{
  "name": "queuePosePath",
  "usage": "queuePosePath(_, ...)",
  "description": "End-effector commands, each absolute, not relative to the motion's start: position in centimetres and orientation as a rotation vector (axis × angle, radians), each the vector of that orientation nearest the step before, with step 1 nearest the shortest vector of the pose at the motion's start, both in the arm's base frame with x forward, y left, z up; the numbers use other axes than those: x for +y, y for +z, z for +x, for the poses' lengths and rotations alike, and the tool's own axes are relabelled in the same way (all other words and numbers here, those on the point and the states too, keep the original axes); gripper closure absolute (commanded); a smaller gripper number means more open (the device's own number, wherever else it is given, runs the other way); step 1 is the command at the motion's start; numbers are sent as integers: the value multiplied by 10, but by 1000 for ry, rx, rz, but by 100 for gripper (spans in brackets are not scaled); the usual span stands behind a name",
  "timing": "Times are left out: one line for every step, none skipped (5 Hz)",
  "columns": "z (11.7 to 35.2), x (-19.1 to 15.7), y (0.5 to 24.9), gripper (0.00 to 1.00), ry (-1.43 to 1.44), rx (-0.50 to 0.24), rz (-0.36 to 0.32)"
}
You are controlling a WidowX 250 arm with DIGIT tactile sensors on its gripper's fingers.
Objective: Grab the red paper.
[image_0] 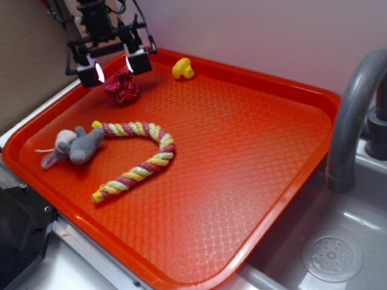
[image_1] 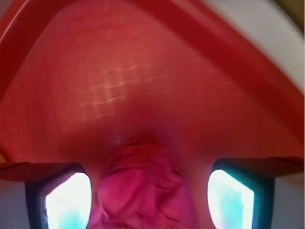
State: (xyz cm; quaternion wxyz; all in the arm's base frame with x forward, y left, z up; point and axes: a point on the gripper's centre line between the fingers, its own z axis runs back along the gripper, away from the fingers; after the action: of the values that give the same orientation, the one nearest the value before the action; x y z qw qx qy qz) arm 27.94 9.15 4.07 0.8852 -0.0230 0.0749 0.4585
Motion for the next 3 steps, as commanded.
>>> queuePosePath(273, 81, 43, 0, 837, 230, -210)
queuePosePath(272, 82, 39, 65, 850, 229, -181)
queuePosePath(272, 83, 36, 100, 866, 194, -131)
